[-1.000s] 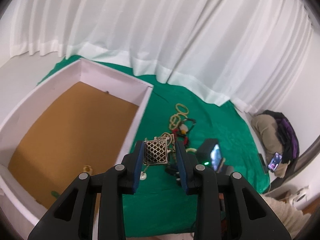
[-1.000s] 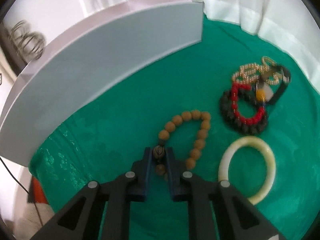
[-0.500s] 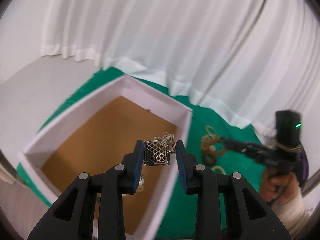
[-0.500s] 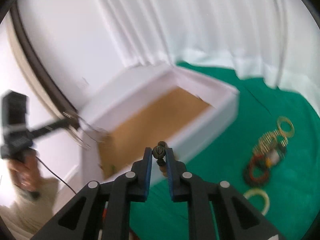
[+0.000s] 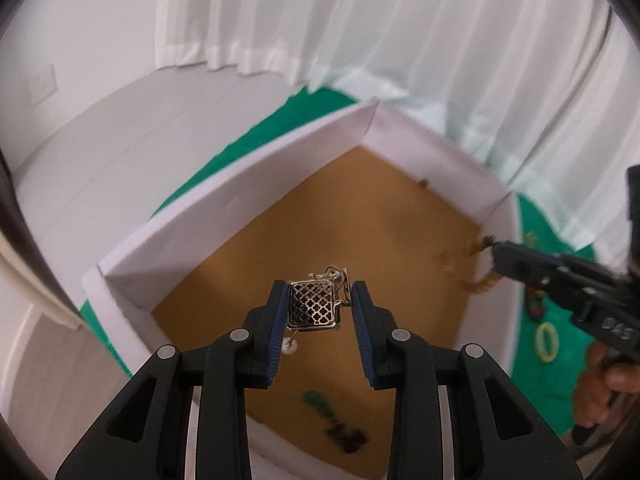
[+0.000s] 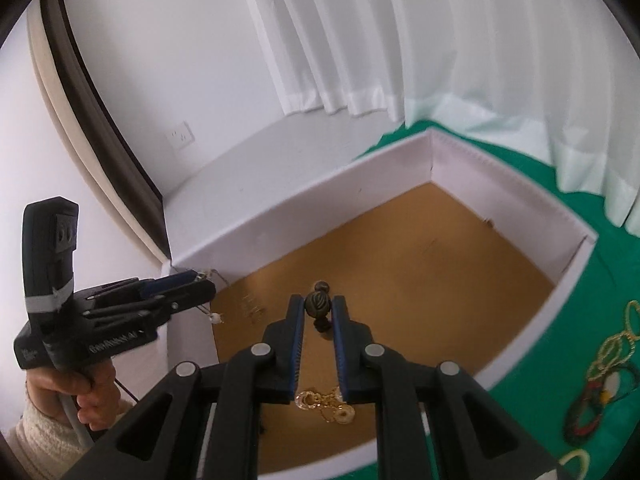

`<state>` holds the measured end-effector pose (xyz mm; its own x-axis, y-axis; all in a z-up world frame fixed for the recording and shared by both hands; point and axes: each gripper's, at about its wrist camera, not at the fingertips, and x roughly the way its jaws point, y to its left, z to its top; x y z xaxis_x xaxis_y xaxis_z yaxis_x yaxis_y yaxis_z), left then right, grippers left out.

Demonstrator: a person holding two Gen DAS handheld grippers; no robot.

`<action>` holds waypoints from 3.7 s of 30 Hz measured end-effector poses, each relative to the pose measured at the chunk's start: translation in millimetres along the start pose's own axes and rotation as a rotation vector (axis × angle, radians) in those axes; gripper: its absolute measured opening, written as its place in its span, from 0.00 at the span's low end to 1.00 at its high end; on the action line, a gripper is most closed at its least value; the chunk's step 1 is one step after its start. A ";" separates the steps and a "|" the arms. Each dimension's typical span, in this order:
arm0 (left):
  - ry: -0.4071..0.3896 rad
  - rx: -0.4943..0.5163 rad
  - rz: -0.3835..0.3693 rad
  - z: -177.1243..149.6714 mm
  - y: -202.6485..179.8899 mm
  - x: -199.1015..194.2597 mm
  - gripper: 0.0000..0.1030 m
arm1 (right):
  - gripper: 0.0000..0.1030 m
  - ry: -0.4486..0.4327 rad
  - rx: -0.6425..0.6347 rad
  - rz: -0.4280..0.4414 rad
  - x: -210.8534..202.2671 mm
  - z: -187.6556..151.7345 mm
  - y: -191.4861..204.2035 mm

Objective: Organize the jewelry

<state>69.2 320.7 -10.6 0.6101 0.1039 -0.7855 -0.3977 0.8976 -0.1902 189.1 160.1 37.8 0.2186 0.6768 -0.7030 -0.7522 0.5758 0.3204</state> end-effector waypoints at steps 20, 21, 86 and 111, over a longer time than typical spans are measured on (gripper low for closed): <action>-0.137 0.226 -0.205 -55.2 -142.8 -71.8 0.91 | 0.78 -0.116 0.068 -0.354 -130.5 -134.0 -66.3; -0.129 0.252 -0.239 -64.0 -159.3 -72.6 0.92 | 0.78 -0.108 0.085 -0.389 -138.0 -146.8 -76.4; 0.076 0.485 -0.131 -185.3 -274.5 74.2 1.00 | 0.81 -0.044 0.485 -0.805 -196.0 -354.1 -199.5; 0.093 0.492 -0.132 -186.3 -272.7 73.3 1.00 | 0.81 -0.043 0.484 -0.805 -196.2 -353.9 -199.9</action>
<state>94.7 3.7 -126.1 0.5610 -0.0421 -0.8267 0.0613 0.9981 -0.0092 76.5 -250.1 -113.0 0.5903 0.0027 -0.8072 -0.0265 0.9995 -0.0160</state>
